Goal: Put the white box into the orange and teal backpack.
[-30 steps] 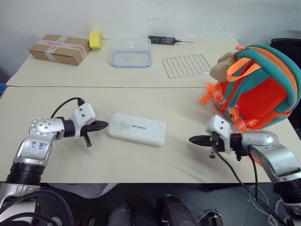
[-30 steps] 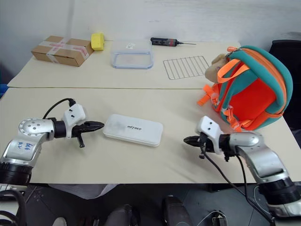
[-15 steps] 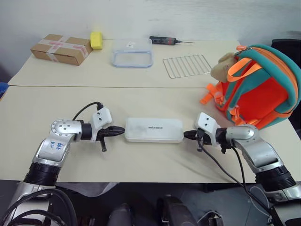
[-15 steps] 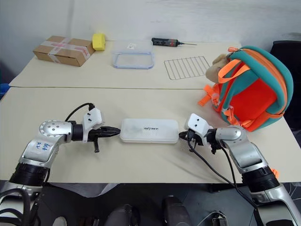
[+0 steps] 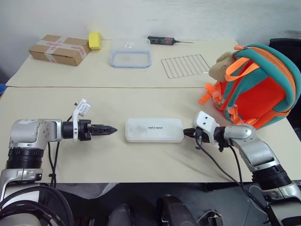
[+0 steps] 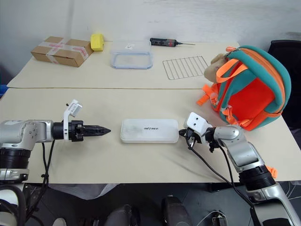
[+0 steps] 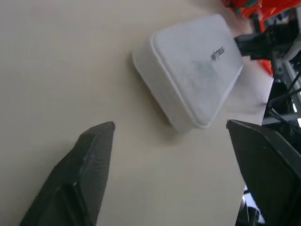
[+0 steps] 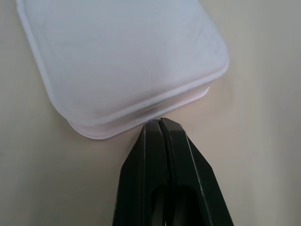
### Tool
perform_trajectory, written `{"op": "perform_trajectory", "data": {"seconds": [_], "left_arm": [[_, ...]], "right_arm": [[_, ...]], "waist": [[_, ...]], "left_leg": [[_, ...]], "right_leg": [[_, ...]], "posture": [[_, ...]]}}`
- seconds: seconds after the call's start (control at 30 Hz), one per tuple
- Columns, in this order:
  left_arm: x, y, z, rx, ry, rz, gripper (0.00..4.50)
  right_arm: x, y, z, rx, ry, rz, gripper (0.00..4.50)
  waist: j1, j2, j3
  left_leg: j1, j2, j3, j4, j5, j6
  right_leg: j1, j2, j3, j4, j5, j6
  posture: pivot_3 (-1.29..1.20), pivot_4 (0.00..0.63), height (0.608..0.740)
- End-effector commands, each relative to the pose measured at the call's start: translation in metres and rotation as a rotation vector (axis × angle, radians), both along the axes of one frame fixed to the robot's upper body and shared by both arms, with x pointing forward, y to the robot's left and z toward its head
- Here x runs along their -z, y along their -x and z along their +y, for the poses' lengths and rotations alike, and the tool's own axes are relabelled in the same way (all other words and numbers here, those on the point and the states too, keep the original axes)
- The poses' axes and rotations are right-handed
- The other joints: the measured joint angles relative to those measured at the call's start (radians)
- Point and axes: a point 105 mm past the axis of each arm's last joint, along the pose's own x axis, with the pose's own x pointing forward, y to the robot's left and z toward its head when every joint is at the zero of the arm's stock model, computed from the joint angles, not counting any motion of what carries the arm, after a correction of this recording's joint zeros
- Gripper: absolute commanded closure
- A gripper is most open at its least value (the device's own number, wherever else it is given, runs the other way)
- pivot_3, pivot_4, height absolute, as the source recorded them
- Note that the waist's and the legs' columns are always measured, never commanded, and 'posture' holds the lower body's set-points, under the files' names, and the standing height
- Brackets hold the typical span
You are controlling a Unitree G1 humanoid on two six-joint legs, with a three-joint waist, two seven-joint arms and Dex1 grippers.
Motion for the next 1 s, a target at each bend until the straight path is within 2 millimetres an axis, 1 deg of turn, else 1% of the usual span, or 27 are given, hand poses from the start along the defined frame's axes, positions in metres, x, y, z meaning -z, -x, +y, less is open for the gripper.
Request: {"op": "perform_trajectory", "data": {"seconds": [0.03, 0.07, 0.13, 0.27, 0.33, 0.4, 0.43, 0.5, 0.6, 0.67, 0.73, 0.8, 0.9, 0.93, 1.0], "left_arm": [[0.003, -0.002, -0.005, -0.011, 0.047, 0.073, 0.02], [0.006, -0.003, -0.013, 0.002, 0.056, 0.098, 0.02], [0.012, -0.004, -0.024, 0.024, 0.044, 0.124, 0.02], [0.025, -0.019, -0.050, 0.018, 0.021, 0.142, 0.02], [0.028, -0.021, -0.062, 0.030, 0.036, 0.165, 0.02], [0.029, -0.022, -0.070, 0.033, 0.042, 0.178, 0.02], [0.025, -0.023, -0.076, 0.041, 0.078, 0.184, 0.02], [0.019, -0.024, -0.081, 0.046, 0.127, 0.188, 0.02], [0.019, -0.035, -0.077, -0.008, 0.121, 0.144, 0.61], [0.008, -0.034, -0.078, -0.001, 0.200, 0.161, 1.20], [-0.005, -0.029, -0.084, 0.040, 0.279, 0.177, 1.76], [-0.013, -0.023, -0.090, 0.089, 0.328, 0.180, 2.33], [-0.025, -0.013, -0.097, 0.156, 0.389, 0.174, 3.01], [-0.029, -0.009, -0.097, 0.176, 0.408, 0.164, 3.20], [-0.035, -0.003, -0.096, 0.204, 0.439, 0.149, 3.25]], "right_arm": [[-0.011, -0.005, -0.001, -0.002, -0.010, -0.050, 4.50], [-0.011, -0.005, -0.001, 0.000, -0.012, -0.053, 4.50], [-0.011, -0.006, 0.000, 0.001, -0.016, -0.056, 4.50], [-0.010, -0.004, 0.002, -0.008, -0.027, -0.052, 4.50], [-0.009, -0.004, 0.003, -0.008, -0.029, -0.052, 4.50], [-0.009, -0.003, 0.004, -0.007, -0.031, -0.053, 4.50], [-0.008, -0.003, 0.005, -0.006, -0.032, -0.053, 4.50], [-0.008, -0.002, 0.005, -0.002, -0.033, -0.053, 4.50], [-0.006, -0.001, 0.004, 0.008, -0.033, -0.052, 4.50], [-0.005, 0.001, 0.002, 0.019, -0.039, -0.050, 4.50], [-0.004, 0.002, 0.002, 0.028, -0.043, -0.050, 4.50], [-0.004, 0.002, 0.002, 0.031, -0.050, -0.056, 4.50], [-0.008, 0.003, 0.003, 0.049, -0.082, -0.073, 4.50], [-0.009, 0.003, 0.001, 0.063, -0.091, -0.077, 4.50], [-0.010, 0.005, -0.003, 0.094, -0.115, -0.069, 4.50]], "waist": [[0.001, 0.000, 0.000], [0.002, 0.000, 0.000], [0.005, 0.000, 0.000], [0.017, 0.000, 0.000], [0.025, 0.001, 0.000], [0.029, 0.001, -0.001], [0.031, 0.001, -0.001], [0.032, 0.001, -0.001], [0.032, 0.001, -0.001], [0.030, 0.001, -0.001], [0.029, 0.001, -0.001], [0.028, 0.001, 0.000], [0.030, 0.001, 0.000], [0.029, 0.001, 0.000], [0.028, 0.001, 0.000]], "left_leg": [[0.000, 0.000, 0.000, 0.000, 0.000, 0.000], [0.000, 0.000, 0.000, 0.001, 0.000, 0.000], [0.000, 0.000, 0.000, 0.002, 0.000, 0.000], [0.000, -0.001, -0.001, 0.004, 0.000, 0.000], [0.000, -0.001, -0.001, 0.006, 0.000, 0.000], [0.001, -0.001, -0.001, 0.007, 0.000, 0.000], [0.001, -0.001, -0.001, 0.007, 0.000, 0.000], [0.001, -0.001, -0.001, 0.008, 0.000, 0.000], [0.001, -0.001, -0.001, 0.008, 0.000, 0.000], [0.001, -0.001, -0.001, 0.008, 0.000, 0.000], [0.000, -0.001, -0.001, 0.008, 0.000, 0.000], [-0.001, -0.001, -0.002, 0.008, 0.000, 0.000], [-0.002, -0.001, -0.002, 0.008, 0.000, 0.000], [-0.002, -0.001, -0.003, 0.009, 0.000, 0.000], [-0.002, -0.001, -0.003, 0.008, 0.000, 0.000]], "right_leg": [[0.000, 0.000, 0.000, 0.000, 0.000, 0.000], [0.000, 0.000, 0.000, 0.001, 0.000, 0.000], [0.000, 0.000, 0.000, 0.001, 0.000, 0.000], [0.002, -0.001, -0.001, 0.001, 0.000, 0.000], [0.002, -0.001, -0.001, 0.002, 0.000, 0.000], [0.003, -0.001, -0.001, 0.002, 0.000, 0.000], [0.003, -0.001, -0.001, 0.002, 0.000, 0.000], [0.003, -0.002, -0.001, 0.002, 0.000, 0.000], [0.004, -0.002, -0.002, 0.002, 0.000, 0.000], [0.003, -0.002, -0.002, 0.003, 0.000, 0.000], [0.003, -0.002, -0.002, 0.003, 0.000, 0.000], [0.002, -0.001, -0.002, 0.003, 0.000, 0.000], [0.002, -0.002, -0.003, 0.003, 0.000, 0.000], [0.002, -0.002, -0.003, 0.003, 0.000, 0.000], [0.002, -0.002, -0.003, 0.003, 0.000, 0.000]], "posture": [[0.00, 0.150, 0.740], [0.00, 0.150, 0.740], [0.00, 0.150, 0.740], [0.00, 0.150, 0.740], [0.00, 0.150, 0.740], [0.00, 0.150, 0.740], [0.00, 0.150, 0.740], [0.00, 0.150, 0.740], [0.00, 0.150, 0.740], [0.00, 0.150, 0.740], [0.00, 0.150, 0.740], [0.00, 0.150, 0.740], [0.00, 0.150, 0.740], [0.00, 0.150, 0.740], [0.00, 0.150, 0.740]]}}
